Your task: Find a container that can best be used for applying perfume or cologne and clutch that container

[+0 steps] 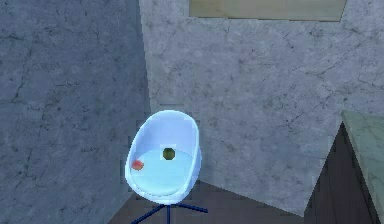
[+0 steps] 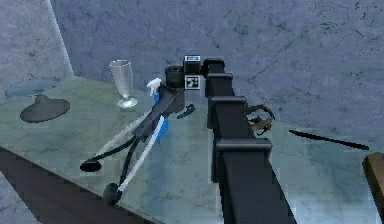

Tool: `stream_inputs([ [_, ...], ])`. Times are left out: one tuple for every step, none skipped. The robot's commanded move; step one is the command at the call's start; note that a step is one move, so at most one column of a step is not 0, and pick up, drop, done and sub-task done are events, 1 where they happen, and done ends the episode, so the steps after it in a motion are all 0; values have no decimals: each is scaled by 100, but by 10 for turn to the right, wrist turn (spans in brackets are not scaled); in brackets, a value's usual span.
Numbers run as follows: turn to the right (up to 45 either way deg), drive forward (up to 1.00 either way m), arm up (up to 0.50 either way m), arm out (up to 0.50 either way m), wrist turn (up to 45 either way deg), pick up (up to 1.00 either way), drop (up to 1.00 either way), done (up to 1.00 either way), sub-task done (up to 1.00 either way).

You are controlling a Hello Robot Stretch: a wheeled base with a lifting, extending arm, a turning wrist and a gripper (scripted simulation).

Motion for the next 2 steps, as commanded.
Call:
stream_inputs([
  [0, 0, 0, 0, 450, 0, 0, 0, 0],
  [0, 0, 0, 0, 450, 0, 0, 0, 0],
])
